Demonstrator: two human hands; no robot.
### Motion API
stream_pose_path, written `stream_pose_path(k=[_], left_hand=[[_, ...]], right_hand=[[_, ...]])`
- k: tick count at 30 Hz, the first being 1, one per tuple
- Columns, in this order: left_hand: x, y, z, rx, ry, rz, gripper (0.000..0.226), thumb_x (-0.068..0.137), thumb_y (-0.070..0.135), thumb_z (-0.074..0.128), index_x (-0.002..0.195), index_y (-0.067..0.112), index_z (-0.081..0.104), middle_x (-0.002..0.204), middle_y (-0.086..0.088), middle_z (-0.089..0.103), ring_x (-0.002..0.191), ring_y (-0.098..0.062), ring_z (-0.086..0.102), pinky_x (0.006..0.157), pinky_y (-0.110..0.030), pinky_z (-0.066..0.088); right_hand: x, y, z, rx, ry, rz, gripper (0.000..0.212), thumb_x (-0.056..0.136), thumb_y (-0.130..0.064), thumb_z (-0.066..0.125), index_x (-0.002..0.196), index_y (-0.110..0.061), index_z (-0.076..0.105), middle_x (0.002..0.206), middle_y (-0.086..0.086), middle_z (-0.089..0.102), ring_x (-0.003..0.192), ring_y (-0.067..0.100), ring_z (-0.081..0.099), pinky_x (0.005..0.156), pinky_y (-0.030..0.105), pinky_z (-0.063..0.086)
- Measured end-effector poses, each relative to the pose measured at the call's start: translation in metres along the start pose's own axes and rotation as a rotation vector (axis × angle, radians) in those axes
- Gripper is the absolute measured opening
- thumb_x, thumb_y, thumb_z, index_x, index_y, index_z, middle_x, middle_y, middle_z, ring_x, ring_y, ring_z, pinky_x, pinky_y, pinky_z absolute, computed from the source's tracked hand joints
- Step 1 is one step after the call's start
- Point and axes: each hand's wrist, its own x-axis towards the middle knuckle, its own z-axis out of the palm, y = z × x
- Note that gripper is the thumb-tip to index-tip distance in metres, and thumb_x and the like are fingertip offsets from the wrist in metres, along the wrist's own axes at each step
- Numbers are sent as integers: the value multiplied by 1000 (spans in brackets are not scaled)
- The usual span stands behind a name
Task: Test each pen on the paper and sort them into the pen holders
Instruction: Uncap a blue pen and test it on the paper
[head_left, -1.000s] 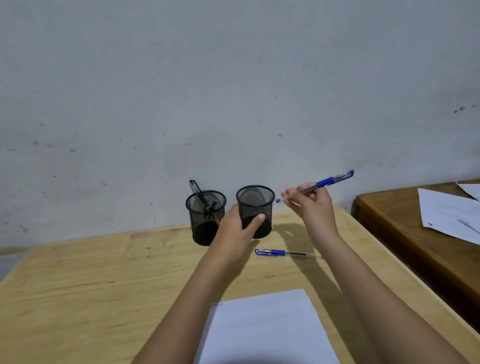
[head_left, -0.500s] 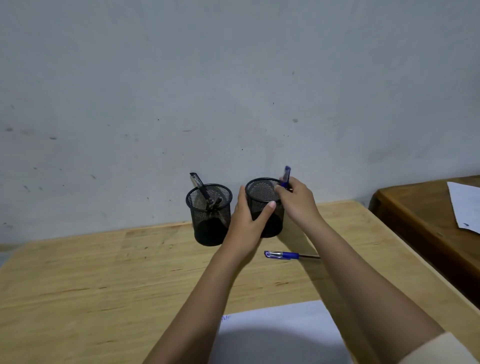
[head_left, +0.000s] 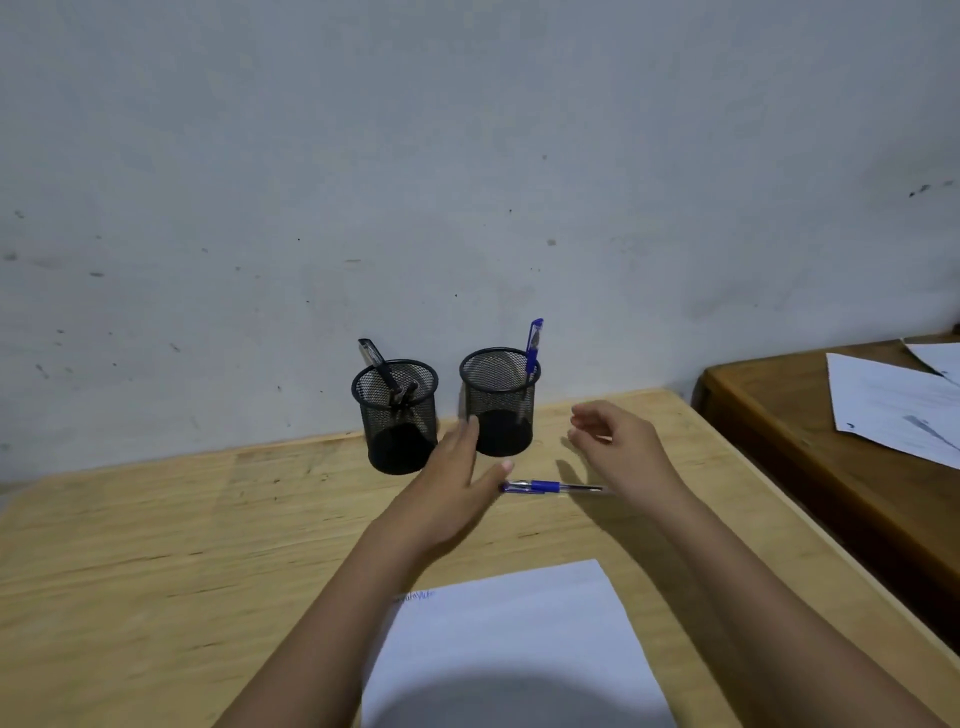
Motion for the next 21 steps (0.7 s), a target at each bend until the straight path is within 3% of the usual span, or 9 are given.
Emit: stream_pose_path(k=[2, 6, 8, 13, 15, 17, 18, 21], left_hand=[[-15, -7, 3, 203, -141, -30, 76, 93, 56, 33, 150, 18, 1, 159, 0, -3, 146, -14, -5, 118, -32, 3], [-30, -9, 3, 383, -195, -47, 72, 95, 52, 31, 150, 13, 3, 159, -5, -6, 147, -19, -6, 118, -34, 0], [-32, -9, 3, 388, -201, -52, 71, 96, 51, 30, 150, 13, 4, 159, -5, -6, 147, -20, -6, 117, -35, -1], [-34, -3, 2, 353, -201, -92, 70, 97, 49, 31, 149, 9, 7, 159, -8, -3, 147, -23, -2, 118, -36, 3], [-36, 3, -1, 205, -182, -95, 66, 97, 47, 35, 144, 2, 23, 155, -11, 20, 144, -30, 17, 114, -37, 19], [-41, 13, -5, 33, -88, -49, 48, 97, 42, 39, 126, 4, 45, 126, -5, 49, 123, -29, 45, 94, -31, 37], [-45, 19, -7, -39, -37, -38, 41, 97, 38, 42, 123, 7, 50, 115, 1, 51, 112, -24, 52, 86, -26, 39], [-54, 30, -18, -185, 77, 16, 17, 93, 25, 53, 103, 18, 66, 89, 3, 62, 77, -10, 57, 63, -16, 43]], right_hand=[[-13, 10, -1, -122, -78, -10, 35, 88, -16, 58, 122, -10, 58, 118, 2, 61, 102, 8, 55, 90, 21, 41], [-31, 21, 3, -345, -158, -164, 29, 88, -17, 56, 115, -12, 62, 112, 0, 62, 99, 8, 58, 83, 20, 46], [-36, 26, 7, -452, -147, -247, 22, 89, -18, 54, 105, -12, 67, 103, 2, 64, 95, 16, 57, 80, 26, 48], [-44, 22, 9, -525, -97, -286, 22, 91, -17, 51, 103, -14, 69, 98, 5, 66, 90, 19, 56, 75, 32, 49], [-49, 13, 7, -525, -111, -284, 21, 91, -19, 52, 102, -16, 70, 96, 5, 66, 86, 20, 57, 74, 34, 51], [-53, 4, 4, -499, -139, -297, 21, 89, -18, 53, 101, -16, 71, 93, 5, 67, 83, 21, 58, 72, 37, 51], [-55, -2, 2, -483, -157, -310, 21, 88, -16, 53, 100, -15, 71, 92, 6, 67, 82, 22, 59, 72, 39, 51], [-61, -18, -5, -423, -176, -357, 19, 85, -12, 57, 95, -12, 73, 91, 7, 69, 83, 23, 62, 74, 37, 50]])
